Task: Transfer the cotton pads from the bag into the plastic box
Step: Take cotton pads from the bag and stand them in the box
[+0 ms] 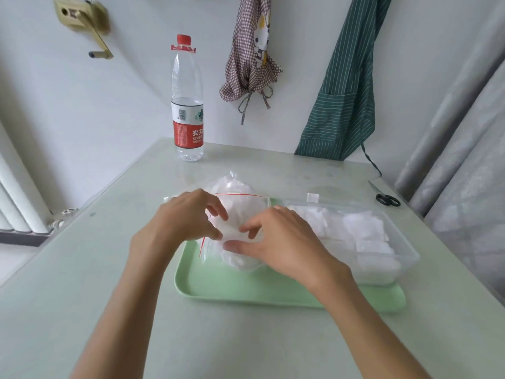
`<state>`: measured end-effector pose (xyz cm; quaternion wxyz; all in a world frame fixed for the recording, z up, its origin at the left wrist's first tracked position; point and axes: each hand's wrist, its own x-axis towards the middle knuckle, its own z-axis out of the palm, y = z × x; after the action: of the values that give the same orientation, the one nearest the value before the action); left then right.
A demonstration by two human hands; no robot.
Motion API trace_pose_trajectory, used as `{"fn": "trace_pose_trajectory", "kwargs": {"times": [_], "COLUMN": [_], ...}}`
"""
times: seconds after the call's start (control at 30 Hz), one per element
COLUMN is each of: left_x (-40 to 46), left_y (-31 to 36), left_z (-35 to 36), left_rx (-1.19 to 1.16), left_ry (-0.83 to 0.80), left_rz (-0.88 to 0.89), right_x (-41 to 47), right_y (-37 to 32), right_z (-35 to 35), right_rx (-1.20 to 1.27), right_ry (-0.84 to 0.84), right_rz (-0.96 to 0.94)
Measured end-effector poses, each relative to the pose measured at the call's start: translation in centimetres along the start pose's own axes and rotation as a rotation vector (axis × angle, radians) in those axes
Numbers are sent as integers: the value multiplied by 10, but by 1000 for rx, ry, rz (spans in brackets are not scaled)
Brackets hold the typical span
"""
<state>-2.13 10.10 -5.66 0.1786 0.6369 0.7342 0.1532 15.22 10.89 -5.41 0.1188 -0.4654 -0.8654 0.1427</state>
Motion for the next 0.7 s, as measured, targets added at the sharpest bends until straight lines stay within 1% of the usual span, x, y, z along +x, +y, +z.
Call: {"fn": "trace_pose_trajectory", "kwargs": {"times": [0.07,0.13,0.23,0.4,0.5,0.6,0.7], "left_x": [2,4,5,6,3,0,1], "left_y": [-3,-8,-13,-13,-11,-6,6], "left_z": [0,-3,-5,-5,-11,-14,-9], "left_rx": [27,-16,-59,-4,22,-2,-83], "left_ry": [-43,-49,-52,-88,-96,-66,6], "left_rz": [44,73,111,127,140,191,233], "right_x": [6,11,16,14,10,7,8], "right_y": [0,1,10,21,22,25,29], "right_z": [12,22,29,33,29,18,5], "right_rx": [-36,-42,-68,-21,31,178,501], "right_ry": [-5,-7,98,145,261,321,255], "right_rz": [-3,-1,8,-6,-39,-45,1]}}
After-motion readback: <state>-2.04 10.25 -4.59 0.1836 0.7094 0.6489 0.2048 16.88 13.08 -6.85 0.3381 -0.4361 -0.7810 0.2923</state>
